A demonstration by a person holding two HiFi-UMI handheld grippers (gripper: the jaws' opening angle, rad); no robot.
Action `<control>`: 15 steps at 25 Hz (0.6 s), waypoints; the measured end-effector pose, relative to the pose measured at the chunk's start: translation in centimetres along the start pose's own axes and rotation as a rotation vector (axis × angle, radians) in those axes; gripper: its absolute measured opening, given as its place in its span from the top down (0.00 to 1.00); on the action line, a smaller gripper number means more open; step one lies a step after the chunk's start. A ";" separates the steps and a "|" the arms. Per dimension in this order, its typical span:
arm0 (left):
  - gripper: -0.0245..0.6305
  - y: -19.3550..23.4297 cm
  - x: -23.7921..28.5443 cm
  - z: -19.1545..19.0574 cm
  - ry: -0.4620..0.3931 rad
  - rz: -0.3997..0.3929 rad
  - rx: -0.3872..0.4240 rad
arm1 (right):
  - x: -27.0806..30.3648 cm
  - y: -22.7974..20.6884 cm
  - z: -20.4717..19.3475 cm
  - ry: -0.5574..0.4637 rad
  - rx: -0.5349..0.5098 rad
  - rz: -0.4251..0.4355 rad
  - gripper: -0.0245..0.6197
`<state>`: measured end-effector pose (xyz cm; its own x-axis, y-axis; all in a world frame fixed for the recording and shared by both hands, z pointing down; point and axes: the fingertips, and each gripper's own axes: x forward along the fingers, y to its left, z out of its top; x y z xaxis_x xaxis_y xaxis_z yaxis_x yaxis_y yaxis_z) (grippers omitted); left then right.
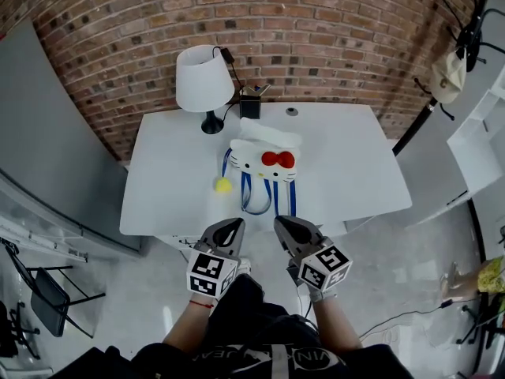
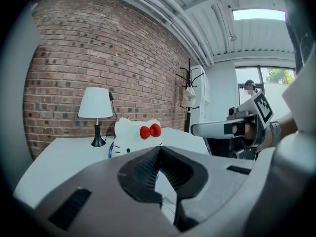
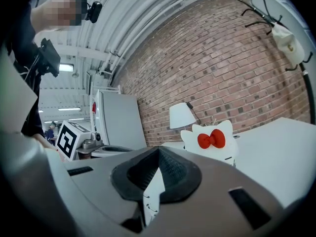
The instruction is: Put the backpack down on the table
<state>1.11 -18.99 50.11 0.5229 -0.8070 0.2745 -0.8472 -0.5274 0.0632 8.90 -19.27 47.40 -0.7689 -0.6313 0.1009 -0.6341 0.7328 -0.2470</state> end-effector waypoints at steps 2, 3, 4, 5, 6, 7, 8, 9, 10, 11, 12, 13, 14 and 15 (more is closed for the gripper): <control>0.96 -0.7 -0.8 -0.3 -0.002 -0.001 -0.006 | -0.8 0.6 -0.1 -0.011 0.011 -0.004 0.96; 0.96 -1.1 -1.1 -0.4 -0.004 -0.001 -0.007 | -1.2 0.9 -0.2 -0.017 0.016 -0.005 0.96; 0.96 -1.5 -1.3 -0.5 -0.007 -0.002 -0.007 | -1.6 1.3 -0.3 -0.023 0.020 -0.005 0.96; 0.96 -2.0 -1.5 -0.6 -0.010 -0.003 -0.007 | -2.0 1.6 -0.4 -0.028 0.023 -0.004 0.96; 0.96 -2.5 -1.8 -0.7 -0.014 -0.003 -0.007 | -2.3 1.9 -0.5 -0.034 0.026 -0.004 0.96; 0.96 -2.9 -2.0 -0.8 -0.017 -0.002 -0.008 | -2.6 2.3 -0.6 -0.039 0.027 -0.002 0.96; 0.96 -3.3 -2.2 -0.9 -0.020 0.002 -0.009 | -2.9 2.7 -0.6 -0.042 0.024 0.002 0.96; 0.96 -3.7 -2.4 -1.0 -0.022 0.007 -0.010 | -3.1 3.1 -0.7 -0.043 0.017 0.007 0.96; 0.96 -3.9 -2.5 -1.1 -0.023 0.013 -0.011 | -3.2 3.4 -0.7 -0.044 0.009 0.013 0.96; 0.96 -4.1 -2.7 -1.3 -0.022 0.017 -0.013 | -3.4 3.7 -0.7 -0.043 0.001 0.017 0.96; 0.96 -4.2 -2.8 -1.5 -0.018 0.018 -0.015 | -3.5 3.8 -0.8 -0.041 -0.004 0.019 0.96; 0.96 -4.4 -2.9 -1.6 -0.013 0.018 -0.015 | -3.8 3.9 -0.9 -0.039 -0.006 0.018 0.96; 0.96 -4.5 -3.0 -1.7 -0.008 0.018 -0.014 | -4.0 3.9 -0.9 -0.038 -0.005 0.016 0.96; 0.96 -4.6 -3.2 -1.7 -0.003 0.018 -0.011 | -4.3 3.8 -1.0 -0.038 -0.002 0.013 0.96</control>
<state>3.21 -13.53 50.60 0.5080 -0.8170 0.2730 -0.8573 -0.5101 0.0687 9.75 -13.51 46.99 -0.7737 -0.6307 0.0605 -0.6238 0.7417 -0.2465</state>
